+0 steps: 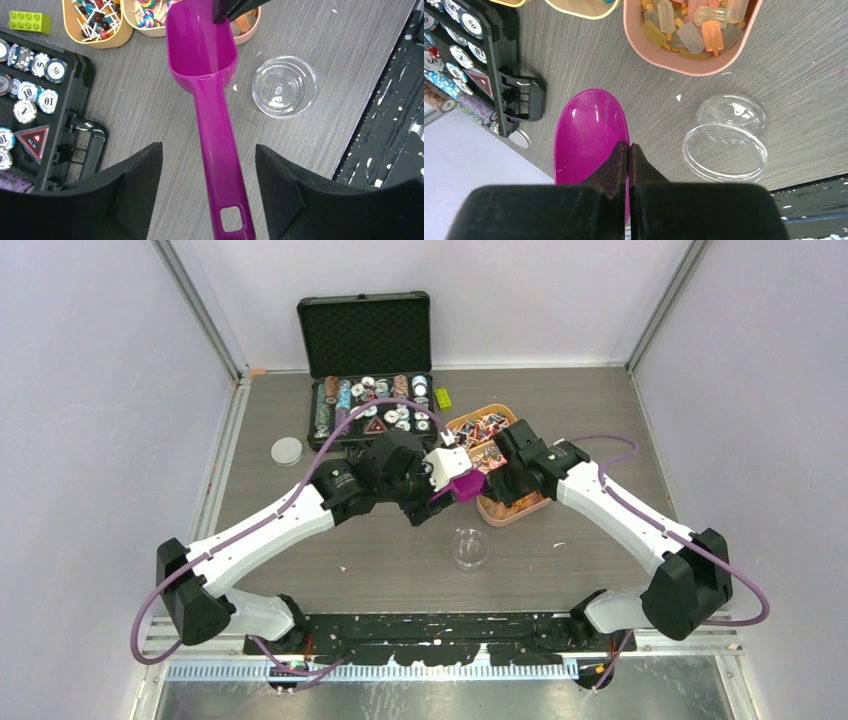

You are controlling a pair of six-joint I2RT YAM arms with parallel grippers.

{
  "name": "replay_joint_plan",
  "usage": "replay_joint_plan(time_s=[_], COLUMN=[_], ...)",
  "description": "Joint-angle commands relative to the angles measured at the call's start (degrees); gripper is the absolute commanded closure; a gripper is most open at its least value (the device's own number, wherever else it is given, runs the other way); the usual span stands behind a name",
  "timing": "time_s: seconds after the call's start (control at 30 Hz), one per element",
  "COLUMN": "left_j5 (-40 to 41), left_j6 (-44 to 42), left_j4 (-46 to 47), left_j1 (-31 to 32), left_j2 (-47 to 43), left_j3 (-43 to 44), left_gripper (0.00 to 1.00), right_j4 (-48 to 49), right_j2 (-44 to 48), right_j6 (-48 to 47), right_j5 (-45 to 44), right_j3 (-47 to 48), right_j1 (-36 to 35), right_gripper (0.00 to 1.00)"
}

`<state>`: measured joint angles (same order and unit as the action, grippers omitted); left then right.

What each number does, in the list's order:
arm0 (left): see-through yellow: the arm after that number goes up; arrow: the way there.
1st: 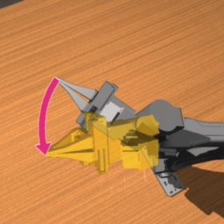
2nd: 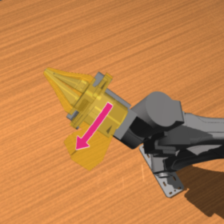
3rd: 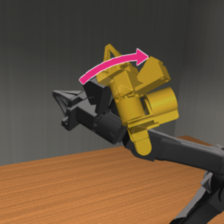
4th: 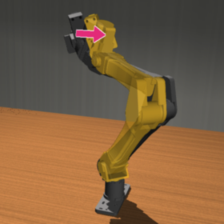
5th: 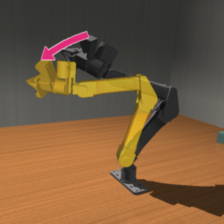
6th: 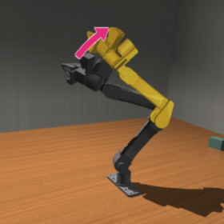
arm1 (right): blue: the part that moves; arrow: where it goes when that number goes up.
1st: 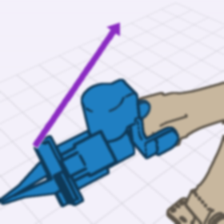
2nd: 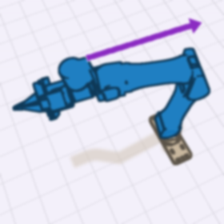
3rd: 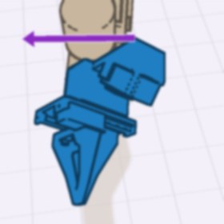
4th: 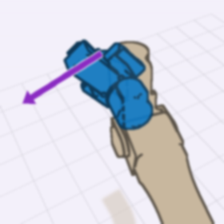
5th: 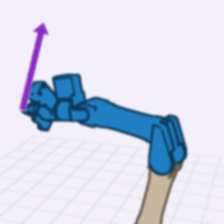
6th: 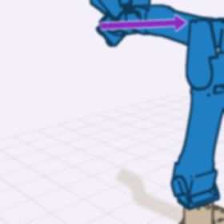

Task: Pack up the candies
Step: Pick up the spatula from the center of the board.

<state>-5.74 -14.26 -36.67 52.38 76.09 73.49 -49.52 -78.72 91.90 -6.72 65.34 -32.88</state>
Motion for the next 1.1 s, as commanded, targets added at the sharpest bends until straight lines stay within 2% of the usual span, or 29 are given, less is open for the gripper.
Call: replay_joint_plan(time_s=[0.0, 0.2, 0.33, 0.43, 0.5, 0.57, 0.63, 1.07], left_j5=[-0.41, -2.04, -1.99, -2.08, -2.08, -1.39, -1.11, -2.77], left_j6=[-2.09, -1.54, -0.03, 1.06, 1.5, 1.92, 2.33, 2.84], left_j4=[1.13, 2.93, 4.5, 5.73, 6.14, 6.07, 5.88, 8.74], left_j1=[0.01, 0.0, 0.0, 0.0, 0.0, -0.04, -0.13, -0.42], left_j2=[0.09, -1.74, -3.28, -4.78, -5.43, -5.68, -5.75, -4.99], left_j3=[2.21, -0.14, -1.45, -2.92, -3.67, -4.27, -4.72, -7.0], left_gripper=[0.35, 0.45, 0.63, 0.7, 0.65, 0.51, 0.45, 0.45], right_j4=[1.72, 3.4, 3.84, 4.28, 4.98, 5.3, 5.46, 7.94], right_j2=[3.1, 3.63, 3.42, 3.61, 3.89, 4.29, 4.57, 4.36], right_j6=[2.02, 1.88, 2.33, 2.93, 3.34, 3.74, 3.9, 4.47], right_j5=[-0.44, 0.37, 0.94, 1.21, 1.42, 1.38, 1.26, 3.32], right_j3=[-0.44, -1.58, -1.66, -2.0, -2.43, -2.7, -2.95, -5.04], right_j1=[0.25, 0.51, 0.5, 0.53, 0.48, 0.45, 0.5, 0.51], right_gripper=[1.0, 1.0, 1.0, 1.0, 1.0, 1.0, 1.0, 1.0])
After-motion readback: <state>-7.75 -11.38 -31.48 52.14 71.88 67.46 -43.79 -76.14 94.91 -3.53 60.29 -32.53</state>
